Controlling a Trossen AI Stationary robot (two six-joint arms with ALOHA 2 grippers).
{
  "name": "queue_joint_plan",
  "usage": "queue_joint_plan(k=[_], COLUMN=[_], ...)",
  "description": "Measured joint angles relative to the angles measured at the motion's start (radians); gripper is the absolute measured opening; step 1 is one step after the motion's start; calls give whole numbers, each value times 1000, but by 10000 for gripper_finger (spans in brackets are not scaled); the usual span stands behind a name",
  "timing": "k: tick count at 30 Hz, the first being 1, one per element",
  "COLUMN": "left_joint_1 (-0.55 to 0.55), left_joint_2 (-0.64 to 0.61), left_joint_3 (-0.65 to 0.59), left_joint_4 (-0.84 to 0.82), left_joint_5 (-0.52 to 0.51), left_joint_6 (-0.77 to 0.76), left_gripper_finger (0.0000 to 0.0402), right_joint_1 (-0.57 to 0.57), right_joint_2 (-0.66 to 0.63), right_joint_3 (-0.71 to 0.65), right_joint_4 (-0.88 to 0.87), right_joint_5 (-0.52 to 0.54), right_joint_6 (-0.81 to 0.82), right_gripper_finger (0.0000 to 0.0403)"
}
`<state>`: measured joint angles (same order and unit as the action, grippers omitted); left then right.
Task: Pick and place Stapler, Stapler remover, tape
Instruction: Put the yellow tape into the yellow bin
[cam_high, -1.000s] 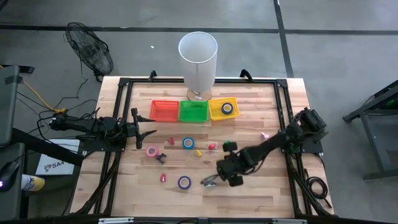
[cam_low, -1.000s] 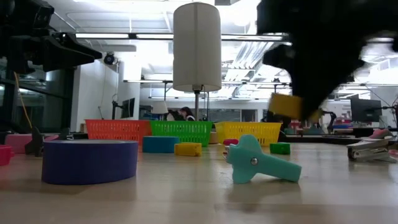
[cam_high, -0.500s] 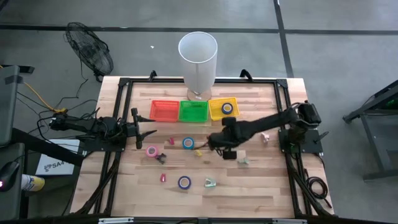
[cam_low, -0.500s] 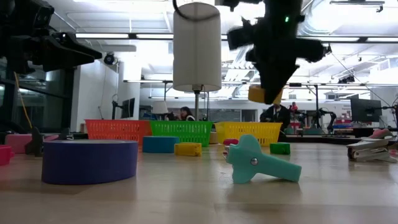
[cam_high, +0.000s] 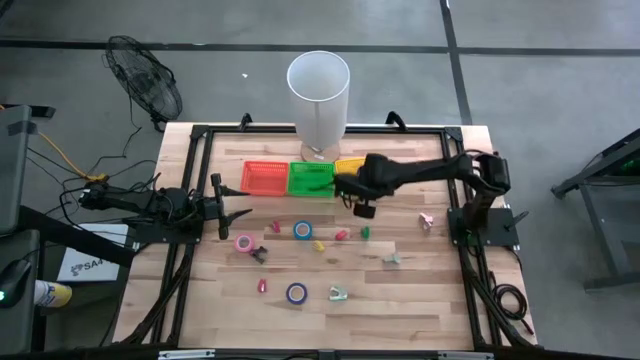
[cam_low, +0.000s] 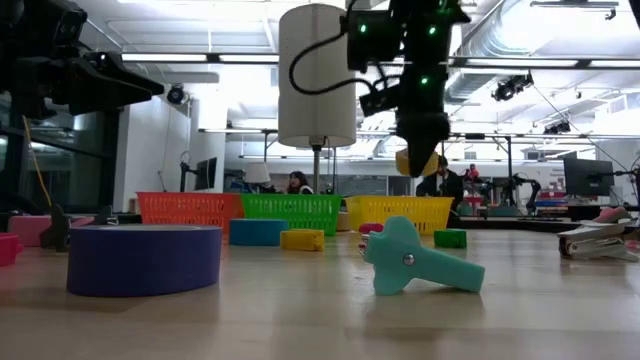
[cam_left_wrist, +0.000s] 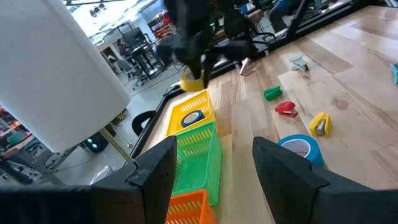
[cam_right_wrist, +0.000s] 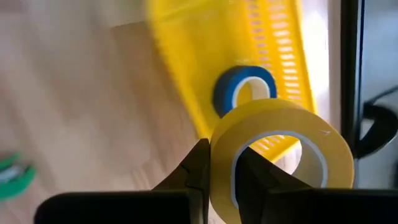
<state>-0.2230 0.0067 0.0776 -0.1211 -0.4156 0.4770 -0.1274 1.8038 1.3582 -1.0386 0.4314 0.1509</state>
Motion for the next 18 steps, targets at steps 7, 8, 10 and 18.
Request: queue_joint_plan(k=[7,8,10,18], left_joint_1=[0,0,0,0], left_joint_2=[0,0,0,0], left_joint_3=[0,0,0,0], left_joint_4=[0,0,0,0], left_joint_5=[0,0,0,0], left_joint_6=[0,0,0,0], left_gripper_finger=[207,207,207,207], right_joint_1=[-119,-133,-157,-205], right_joint_2=[0,0,0,0], right_joint_3=[0,0,0,0], right_joint_4=[53,61,77,141], right_joint_5=[-75,-104,-150,-247], right_joint_6=[54,45,13,-154], right_gripper_finger=[50,50,45,45])
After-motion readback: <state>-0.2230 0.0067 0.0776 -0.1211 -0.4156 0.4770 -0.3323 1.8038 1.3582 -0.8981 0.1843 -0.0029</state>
